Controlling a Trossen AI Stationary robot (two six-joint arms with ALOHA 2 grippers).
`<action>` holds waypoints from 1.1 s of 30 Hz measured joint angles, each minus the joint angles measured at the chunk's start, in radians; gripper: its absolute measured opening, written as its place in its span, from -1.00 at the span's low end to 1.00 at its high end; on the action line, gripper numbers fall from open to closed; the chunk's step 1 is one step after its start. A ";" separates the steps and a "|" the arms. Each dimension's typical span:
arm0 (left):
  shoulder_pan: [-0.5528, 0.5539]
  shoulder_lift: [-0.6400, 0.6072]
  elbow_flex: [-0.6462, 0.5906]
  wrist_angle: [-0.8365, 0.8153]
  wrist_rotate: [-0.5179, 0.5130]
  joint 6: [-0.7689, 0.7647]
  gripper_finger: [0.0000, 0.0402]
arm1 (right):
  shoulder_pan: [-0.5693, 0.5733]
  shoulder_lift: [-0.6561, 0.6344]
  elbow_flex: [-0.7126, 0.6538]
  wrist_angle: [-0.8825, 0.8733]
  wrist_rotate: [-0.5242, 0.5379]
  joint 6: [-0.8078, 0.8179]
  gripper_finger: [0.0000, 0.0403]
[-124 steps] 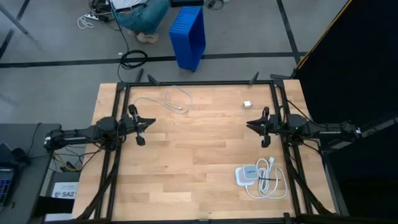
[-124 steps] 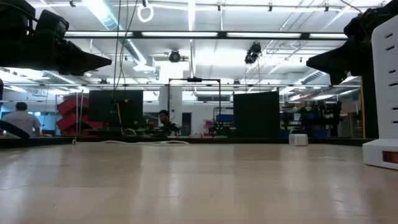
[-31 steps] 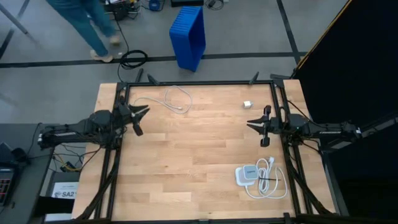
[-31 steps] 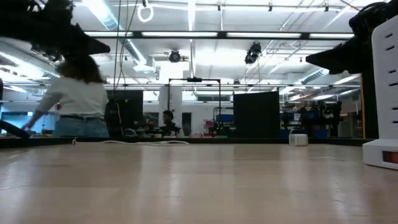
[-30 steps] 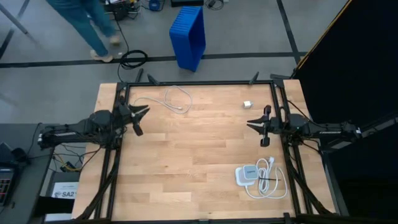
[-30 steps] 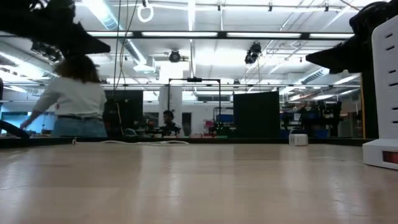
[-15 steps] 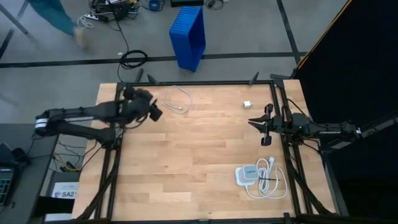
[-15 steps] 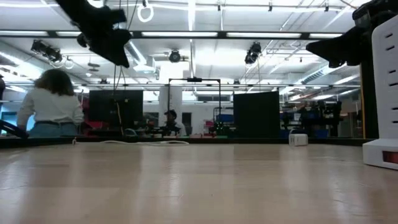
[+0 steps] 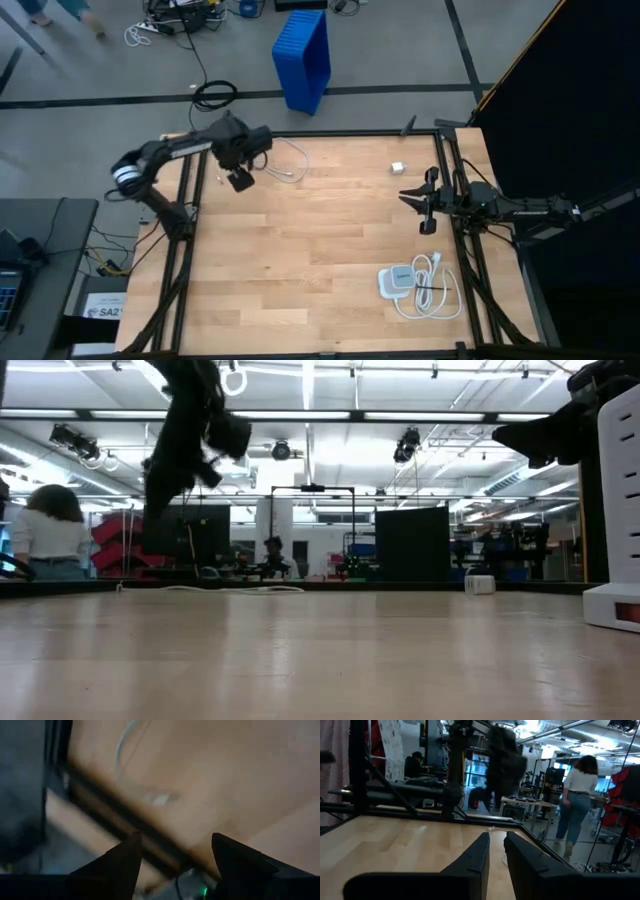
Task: Insert USB
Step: Insert the charger cable into the charger adapter
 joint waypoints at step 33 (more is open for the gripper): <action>0.259 0.094 -0.269 0.400 0.146 0.018 -0.27 | 0.000 0.000 0.003 0.002 -0.001 0.185 -0.82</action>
